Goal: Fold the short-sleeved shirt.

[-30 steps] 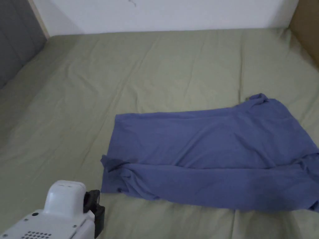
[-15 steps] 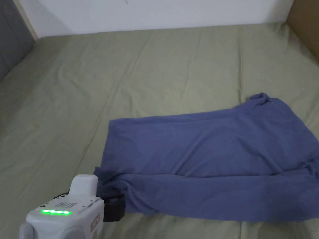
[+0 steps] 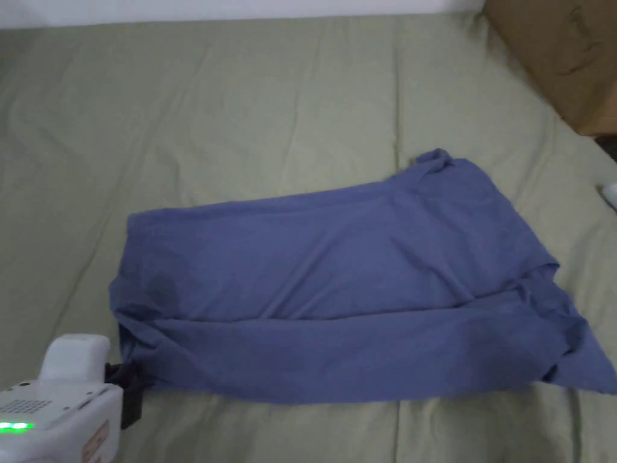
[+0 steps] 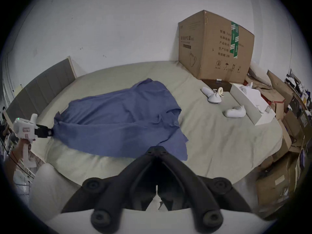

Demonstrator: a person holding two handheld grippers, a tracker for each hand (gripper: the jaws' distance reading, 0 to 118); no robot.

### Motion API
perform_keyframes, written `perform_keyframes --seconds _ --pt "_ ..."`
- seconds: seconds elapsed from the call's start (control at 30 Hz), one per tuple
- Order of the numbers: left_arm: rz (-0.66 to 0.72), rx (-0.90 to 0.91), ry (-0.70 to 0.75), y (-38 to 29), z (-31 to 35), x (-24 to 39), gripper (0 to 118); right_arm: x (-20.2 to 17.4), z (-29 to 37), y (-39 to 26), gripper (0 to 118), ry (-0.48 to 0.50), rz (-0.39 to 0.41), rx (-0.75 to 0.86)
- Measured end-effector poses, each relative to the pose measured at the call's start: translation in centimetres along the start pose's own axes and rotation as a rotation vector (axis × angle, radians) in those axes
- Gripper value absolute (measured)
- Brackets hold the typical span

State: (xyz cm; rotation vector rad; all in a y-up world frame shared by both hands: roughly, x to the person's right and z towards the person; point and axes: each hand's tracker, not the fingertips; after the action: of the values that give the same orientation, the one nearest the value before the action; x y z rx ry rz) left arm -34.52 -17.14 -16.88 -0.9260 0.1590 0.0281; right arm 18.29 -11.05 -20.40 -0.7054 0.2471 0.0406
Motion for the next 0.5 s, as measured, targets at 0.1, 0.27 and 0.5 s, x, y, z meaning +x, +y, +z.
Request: perform_keyframes --seconds 0.1,0.27,0.5 --pt "0.033 0.001 -0.02 0.1 0.2 -0.4 9 0.6 -2.3 0.0 0 -0.016 0.037 -0.052" --pt "0.033 -0.009 -0.009 0.3 0.4 0.4 9 3.7 -8.0 -0.5 117 -0.025 0.026 -0.195" --pt "0.035 -0.034 -0.001 0.7 0.3 0.9 9 6.1 -13.1 -0.3 112 0.046 0.028 -0.194"
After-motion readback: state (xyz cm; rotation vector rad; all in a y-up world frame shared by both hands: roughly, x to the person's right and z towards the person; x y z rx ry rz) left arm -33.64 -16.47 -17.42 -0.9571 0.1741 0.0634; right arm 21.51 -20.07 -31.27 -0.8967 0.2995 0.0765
